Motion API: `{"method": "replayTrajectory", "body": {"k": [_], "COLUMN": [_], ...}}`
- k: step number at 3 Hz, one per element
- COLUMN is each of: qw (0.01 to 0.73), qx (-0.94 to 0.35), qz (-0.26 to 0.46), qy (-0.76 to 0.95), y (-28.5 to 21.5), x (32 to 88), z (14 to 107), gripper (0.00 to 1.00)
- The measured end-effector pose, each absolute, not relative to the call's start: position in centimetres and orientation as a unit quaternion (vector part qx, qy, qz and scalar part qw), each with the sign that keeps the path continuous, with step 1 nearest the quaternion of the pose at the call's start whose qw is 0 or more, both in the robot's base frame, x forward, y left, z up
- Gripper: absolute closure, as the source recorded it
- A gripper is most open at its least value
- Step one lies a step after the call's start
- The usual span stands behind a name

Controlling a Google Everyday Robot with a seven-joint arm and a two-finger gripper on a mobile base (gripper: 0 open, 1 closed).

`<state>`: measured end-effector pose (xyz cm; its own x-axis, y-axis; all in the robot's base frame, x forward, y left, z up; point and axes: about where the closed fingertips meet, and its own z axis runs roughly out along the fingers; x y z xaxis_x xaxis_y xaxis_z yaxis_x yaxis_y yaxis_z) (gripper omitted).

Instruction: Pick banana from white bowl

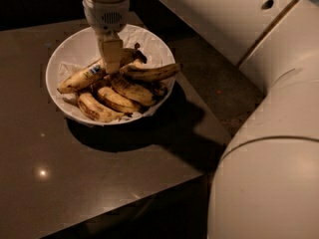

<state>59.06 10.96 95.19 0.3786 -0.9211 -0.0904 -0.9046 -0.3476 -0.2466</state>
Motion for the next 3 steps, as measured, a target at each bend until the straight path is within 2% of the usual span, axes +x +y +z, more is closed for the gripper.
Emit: {"method": "replayTrajectory", "body": {"k": [3], "qw": [0.2], "qx": [-0.811], "qz": [-0.002], "qy": [0.55], "y": [9.6], "x": [56.0], "z": [97.7], "gripper": [1.0]}}
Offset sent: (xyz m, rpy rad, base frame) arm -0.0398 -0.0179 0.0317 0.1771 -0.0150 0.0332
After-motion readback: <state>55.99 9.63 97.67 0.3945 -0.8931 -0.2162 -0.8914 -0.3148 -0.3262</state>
